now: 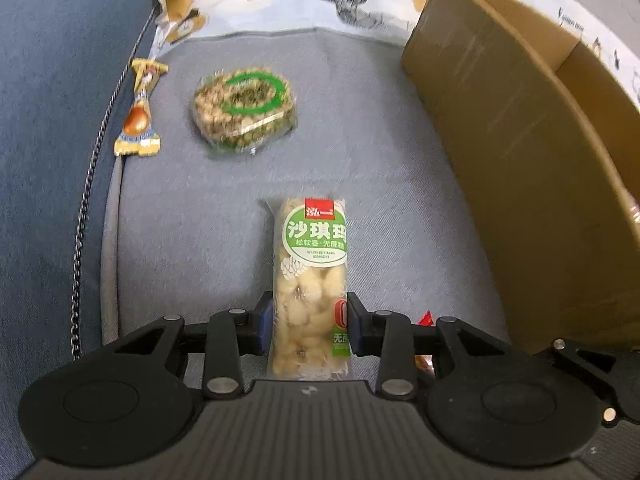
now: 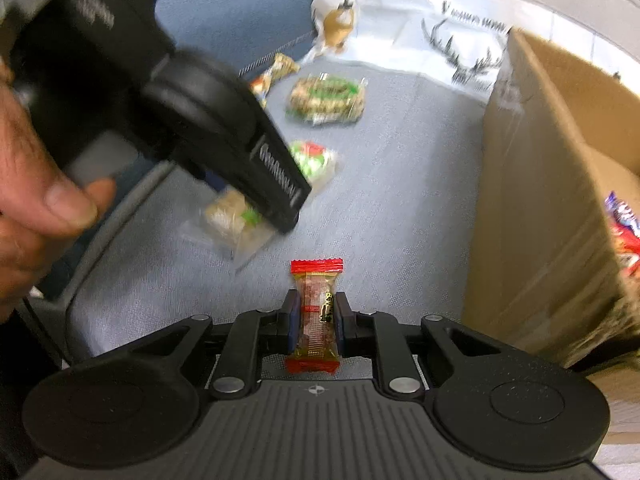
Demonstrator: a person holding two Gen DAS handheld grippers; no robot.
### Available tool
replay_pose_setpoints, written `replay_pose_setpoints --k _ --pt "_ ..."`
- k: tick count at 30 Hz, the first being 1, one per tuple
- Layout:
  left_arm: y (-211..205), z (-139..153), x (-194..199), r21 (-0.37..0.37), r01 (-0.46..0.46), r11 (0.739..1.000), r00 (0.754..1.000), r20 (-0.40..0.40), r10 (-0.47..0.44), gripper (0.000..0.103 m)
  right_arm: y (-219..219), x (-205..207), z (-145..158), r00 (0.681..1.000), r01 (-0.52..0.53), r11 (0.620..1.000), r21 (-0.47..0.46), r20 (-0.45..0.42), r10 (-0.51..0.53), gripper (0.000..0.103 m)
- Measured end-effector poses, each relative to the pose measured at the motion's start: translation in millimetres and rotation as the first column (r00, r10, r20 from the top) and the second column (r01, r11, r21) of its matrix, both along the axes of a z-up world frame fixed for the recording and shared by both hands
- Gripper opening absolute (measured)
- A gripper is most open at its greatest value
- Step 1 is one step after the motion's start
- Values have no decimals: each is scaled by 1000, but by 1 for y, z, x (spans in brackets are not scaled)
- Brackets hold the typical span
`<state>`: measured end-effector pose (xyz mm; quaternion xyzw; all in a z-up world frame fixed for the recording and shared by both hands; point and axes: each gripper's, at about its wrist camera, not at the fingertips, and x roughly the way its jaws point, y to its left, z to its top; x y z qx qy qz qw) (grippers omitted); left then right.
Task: Organize snacks
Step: 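Lift both held snacks and carry them over the cardboard box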
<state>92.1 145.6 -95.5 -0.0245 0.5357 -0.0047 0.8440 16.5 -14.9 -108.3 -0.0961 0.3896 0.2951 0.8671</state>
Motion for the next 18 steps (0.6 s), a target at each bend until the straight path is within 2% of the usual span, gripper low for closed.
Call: replay_pose_setpoints --k 8,12,18 --pt "-1 31 -8 -44 -22 999 986 165 29 39 -11 -14 26 990 26 997 68 138 -35 17" --pt "-3 52 -19 -53 -19 998 960 276 33 39 -18 -24 45 975 11 995 98 221 -32 17" --pt "-4 76 -32 -62 -34 998 915 400 56 39 -39 -32 76 949 2 989 145 313 -48 17"
